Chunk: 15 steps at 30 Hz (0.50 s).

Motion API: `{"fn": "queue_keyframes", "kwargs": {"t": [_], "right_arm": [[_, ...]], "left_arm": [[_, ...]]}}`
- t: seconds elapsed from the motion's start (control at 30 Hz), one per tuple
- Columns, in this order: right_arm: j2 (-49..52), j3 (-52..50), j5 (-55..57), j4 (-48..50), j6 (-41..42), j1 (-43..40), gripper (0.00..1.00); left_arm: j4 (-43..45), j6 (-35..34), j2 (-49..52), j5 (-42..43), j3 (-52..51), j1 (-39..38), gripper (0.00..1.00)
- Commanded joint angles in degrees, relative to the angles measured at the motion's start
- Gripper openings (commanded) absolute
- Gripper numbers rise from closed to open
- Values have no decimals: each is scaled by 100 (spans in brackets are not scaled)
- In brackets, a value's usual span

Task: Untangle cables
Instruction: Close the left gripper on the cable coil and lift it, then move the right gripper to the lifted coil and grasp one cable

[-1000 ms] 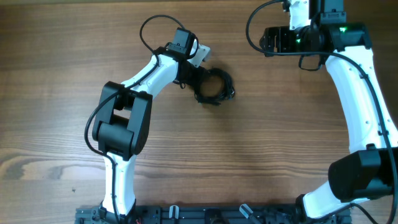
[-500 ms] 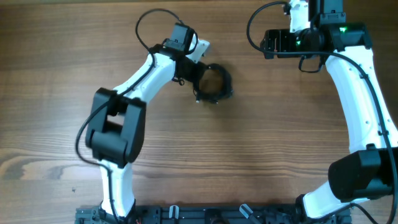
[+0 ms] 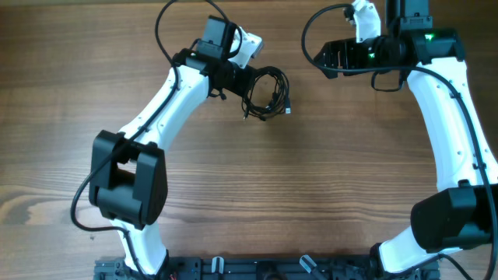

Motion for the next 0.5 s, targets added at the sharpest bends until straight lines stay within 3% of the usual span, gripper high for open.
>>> {"fn": "queue_keyframes", "kwargs": {"t": [0.0, 0.47], "right_arm": [[129, -79, -400, 37, -267, 13, 100], [142, -560, -1563, 702, -743, 326, 100]], "left_arm": [[48, -15, -555, 804, 4, 260, 4], [66, -26, -1464, 1287, 4, 452, 5]]}}
